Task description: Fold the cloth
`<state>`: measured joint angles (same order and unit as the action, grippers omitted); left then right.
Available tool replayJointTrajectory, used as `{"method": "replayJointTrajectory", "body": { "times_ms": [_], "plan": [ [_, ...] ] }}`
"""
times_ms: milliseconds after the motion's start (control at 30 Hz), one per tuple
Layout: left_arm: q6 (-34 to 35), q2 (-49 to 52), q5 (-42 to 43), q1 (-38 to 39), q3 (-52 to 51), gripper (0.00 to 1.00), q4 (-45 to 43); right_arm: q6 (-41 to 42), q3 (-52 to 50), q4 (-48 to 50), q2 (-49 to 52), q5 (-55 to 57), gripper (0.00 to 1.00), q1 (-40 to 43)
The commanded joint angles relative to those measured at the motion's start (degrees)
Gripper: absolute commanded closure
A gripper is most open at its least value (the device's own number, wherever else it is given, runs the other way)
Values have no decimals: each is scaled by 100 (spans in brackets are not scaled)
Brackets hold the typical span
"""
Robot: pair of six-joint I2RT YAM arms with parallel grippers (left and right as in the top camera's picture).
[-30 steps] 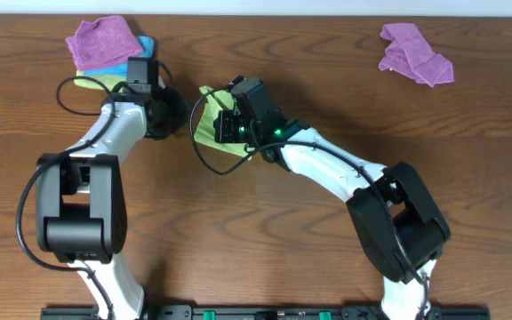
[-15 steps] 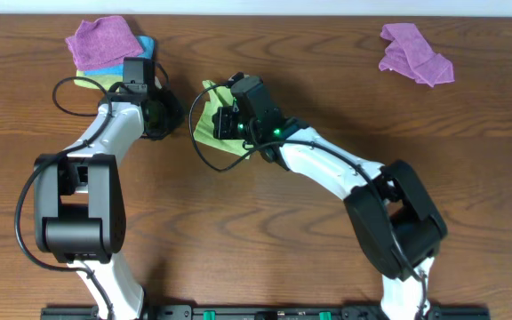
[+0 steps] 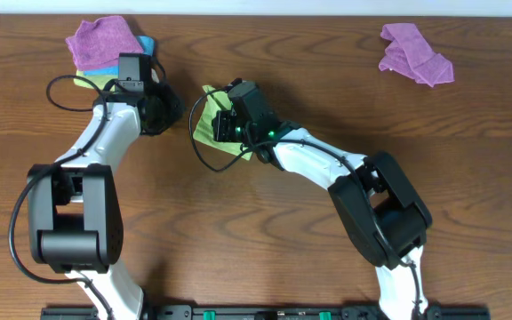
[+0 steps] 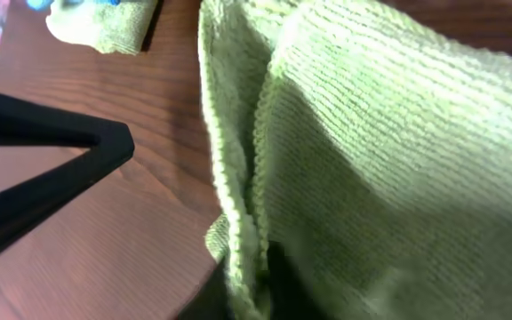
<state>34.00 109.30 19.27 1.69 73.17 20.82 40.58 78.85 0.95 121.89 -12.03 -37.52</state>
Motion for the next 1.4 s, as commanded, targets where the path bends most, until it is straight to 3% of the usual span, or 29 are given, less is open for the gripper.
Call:
{"method": "replayJointTrajectory", "body": {
  "times_ms": [0,100,167,333,700,900,1367],
  "plan": [
    [-127,-90,-37,-28,57,94,33,7,142,13,17,-92,72,-44],
    [-127,-92,-37,-28,57,94,33,7,142,17,17,-203,51,-44],
    [-127,-98,-39,-28,57,94,31,7,146,22,17,-328,42,-44],
    [-127,-101,-39,-28,57,94,28,-20,225,44,17,-645,1,2],
    [-125,-105,-39,-33,57,93,13,-35,492,24,17,-1401,1,146],
    [-122,-140,-37,-155,57,92,17,-39,492,-50,17,-1255,1,83],
    [-151,-407,-39,-581,57,76,37,96,494,216,483,-1093,1,-109]
  ]
}}
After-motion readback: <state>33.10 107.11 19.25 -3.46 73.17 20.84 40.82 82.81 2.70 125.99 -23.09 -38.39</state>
